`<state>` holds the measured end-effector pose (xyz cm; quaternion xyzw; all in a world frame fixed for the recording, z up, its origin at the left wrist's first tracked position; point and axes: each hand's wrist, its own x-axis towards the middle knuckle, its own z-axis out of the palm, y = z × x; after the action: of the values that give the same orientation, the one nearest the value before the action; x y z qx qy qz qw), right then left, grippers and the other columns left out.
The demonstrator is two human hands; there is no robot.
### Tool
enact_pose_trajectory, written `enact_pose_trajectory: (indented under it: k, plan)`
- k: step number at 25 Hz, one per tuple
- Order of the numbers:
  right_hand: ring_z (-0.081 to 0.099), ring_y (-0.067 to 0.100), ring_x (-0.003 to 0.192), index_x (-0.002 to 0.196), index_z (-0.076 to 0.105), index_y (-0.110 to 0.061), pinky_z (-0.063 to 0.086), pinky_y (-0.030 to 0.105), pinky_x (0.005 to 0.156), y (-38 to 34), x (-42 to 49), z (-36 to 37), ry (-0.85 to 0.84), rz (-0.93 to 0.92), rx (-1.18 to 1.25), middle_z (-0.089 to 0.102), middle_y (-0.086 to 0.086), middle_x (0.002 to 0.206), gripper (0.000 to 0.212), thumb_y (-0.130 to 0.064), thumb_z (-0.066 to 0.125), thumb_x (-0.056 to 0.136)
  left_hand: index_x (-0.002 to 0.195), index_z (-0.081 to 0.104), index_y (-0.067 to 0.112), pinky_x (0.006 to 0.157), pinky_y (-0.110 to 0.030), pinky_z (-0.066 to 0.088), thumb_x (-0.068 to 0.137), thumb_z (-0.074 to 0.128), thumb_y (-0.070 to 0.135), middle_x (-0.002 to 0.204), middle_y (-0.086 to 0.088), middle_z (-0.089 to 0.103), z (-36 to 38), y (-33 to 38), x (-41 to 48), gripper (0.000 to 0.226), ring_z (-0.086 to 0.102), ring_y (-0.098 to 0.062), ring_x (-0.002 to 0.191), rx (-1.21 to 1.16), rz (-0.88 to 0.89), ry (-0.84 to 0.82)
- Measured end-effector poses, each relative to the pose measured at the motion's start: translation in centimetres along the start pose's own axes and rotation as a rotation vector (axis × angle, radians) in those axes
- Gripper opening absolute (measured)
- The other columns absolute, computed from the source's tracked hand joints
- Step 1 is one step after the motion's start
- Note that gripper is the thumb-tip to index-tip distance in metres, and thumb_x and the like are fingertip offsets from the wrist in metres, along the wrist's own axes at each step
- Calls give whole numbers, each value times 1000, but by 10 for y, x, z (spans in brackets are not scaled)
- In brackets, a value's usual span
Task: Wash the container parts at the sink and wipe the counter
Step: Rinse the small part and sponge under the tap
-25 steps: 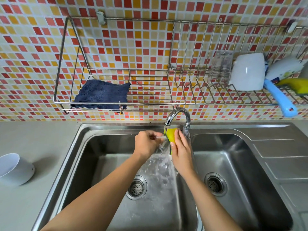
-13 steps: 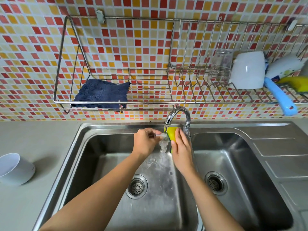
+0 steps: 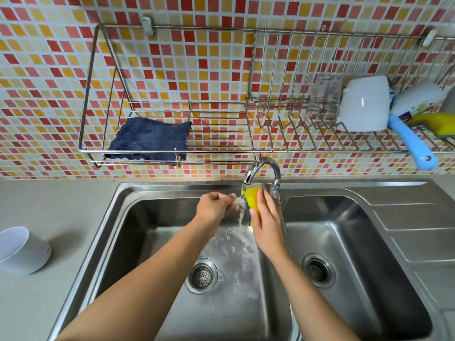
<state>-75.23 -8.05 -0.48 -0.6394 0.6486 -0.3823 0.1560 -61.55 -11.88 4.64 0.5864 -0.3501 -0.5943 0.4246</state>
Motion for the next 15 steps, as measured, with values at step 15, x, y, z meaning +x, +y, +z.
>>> enact_pose_trajectory:
  k: [15]
  plan:
    - [21, 10, 134, 145, 21, -12, 23, 20, 107, 3, 6, 1, 19, 7, 94, 19, 6, 153, 59, -9, 49, 94, 79, 56, -3, 33, -10, 43, 99, 42, 6, 43, -9, 59, 12, 12, -4, 26, 54, -7, 32, -304, -406, -204]
